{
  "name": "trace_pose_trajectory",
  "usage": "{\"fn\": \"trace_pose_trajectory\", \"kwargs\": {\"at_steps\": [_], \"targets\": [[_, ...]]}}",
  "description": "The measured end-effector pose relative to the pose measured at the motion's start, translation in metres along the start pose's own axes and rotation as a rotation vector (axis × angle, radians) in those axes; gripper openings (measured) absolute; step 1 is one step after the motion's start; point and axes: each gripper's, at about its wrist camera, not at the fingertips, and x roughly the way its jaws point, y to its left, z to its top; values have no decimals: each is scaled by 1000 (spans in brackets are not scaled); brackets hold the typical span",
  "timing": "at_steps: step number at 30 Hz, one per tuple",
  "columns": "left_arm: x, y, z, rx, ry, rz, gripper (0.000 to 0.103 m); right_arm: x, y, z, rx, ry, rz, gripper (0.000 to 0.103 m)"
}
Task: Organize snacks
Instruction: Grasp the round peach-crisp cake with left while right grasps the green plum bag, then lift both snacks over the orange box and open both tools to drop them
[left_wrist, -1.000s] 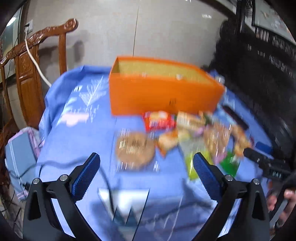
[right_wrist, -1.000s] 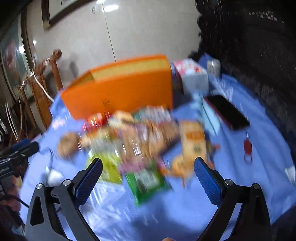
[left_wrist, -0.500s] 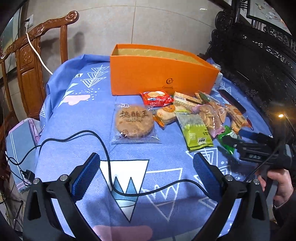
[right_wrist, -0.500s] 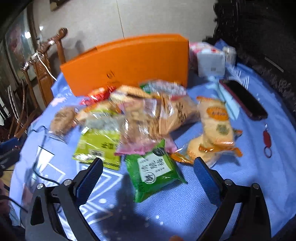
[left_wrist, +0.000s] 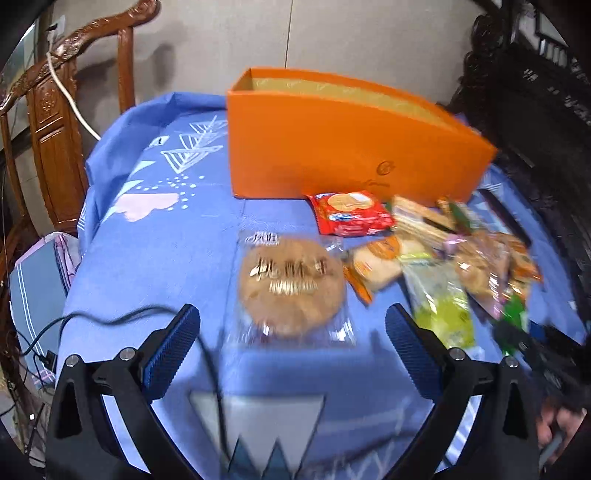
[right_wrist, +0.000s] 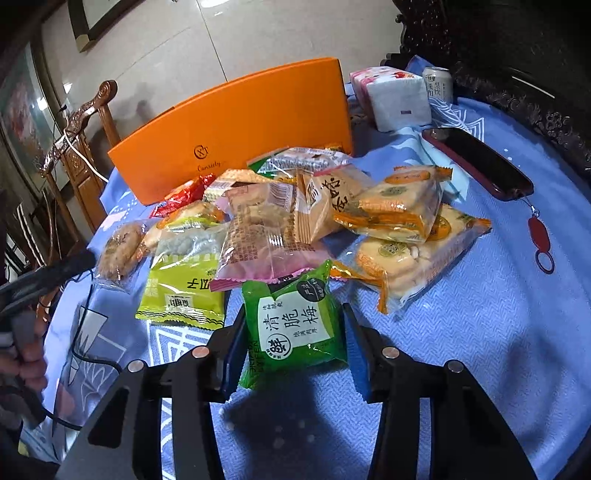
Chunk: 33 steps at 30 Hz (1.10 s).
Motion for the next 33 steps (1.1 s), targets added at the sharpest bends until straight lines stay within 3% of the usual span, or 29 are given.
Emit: {"fn": "trace_pose_trajectory", "kwargs": {"at_steps": [9,19,22,33], "targets": [[54,-4,4,-7,105,76,99,1,1,0,-7,4,-4,49],[55,-6,1,29,58,71,98,2,4,0,-24,8,-17,52],[49,-5,0,22,33,72,79,3,5,0,-29,9,-20,52],[22,-1,-17,2,5,51,76,2,1,0,-16,3,-16,48]]}}
